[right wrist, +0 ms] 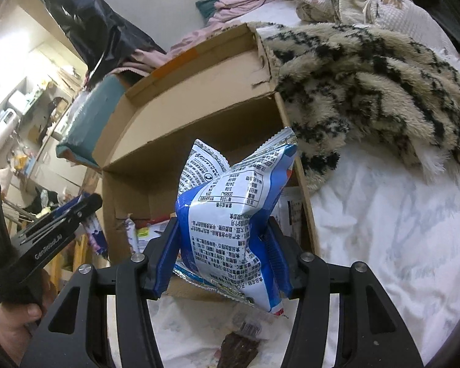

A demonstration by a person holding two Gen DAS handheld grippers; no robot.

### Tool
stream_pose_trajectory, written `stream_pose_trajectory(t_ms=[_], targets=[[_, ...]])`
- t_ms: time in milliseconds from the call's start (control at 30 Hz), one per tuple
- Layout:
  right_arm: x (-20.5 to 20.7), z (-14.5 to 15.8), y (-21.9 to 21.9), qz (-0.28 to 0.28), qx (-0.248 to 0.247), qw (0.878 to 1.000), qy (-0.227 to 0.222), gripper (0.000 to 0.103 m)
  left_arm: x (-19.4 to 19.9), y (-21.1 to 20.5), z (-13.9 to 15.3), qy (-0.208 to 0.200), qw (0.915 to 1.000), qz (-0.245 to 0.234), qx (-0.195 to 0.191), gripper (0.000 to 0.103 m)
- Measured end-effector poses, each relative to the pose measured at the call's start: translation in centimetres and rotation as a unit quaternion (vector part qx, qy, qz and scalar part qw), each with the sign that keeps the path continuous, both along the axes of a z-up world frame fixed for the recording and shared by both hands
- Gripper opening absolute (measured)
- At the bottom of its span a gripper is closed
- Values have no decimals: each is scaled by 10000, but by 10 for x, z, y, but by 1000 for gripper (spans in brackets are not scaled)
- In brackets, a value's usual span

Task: Organize snacks
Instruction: 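Carry both held snacks over the cardboard box, then lower both snacks into the box and open both grippers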

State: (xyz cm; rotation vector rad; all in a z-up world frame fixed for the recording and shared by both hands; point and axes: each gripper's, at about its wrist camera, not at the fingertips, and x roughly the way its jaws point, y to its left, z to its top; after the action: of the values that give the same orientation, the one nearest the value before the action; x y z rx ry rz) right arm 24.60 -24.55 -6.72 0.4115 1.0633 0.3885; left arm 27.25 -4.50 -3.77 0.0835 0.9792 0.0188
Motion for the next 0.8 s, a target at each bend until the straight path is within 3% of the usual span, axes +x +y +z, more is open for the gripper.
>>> stream_pose_trajectory(t_ms=[233,600,700,767,800], targets=[[13,-12,17,366,-182,9991,133,57,16,-14,-29,275,9995,-102,142,20],[15,-18,24,383,-159,9988,250,58,16,-17,-41,424,9988,-77,235,24],[16,-17,21,320,-94,9991,277,59,13,-16,-43,537,9984,10,152,34],[16,-17,19,273,-114,9991,315,60,9,-16,-42,499,9986,71,160,55],[16,-17,17,236,-136,9991,321,63,7,-17,-40,455,9988,93,182,60]])
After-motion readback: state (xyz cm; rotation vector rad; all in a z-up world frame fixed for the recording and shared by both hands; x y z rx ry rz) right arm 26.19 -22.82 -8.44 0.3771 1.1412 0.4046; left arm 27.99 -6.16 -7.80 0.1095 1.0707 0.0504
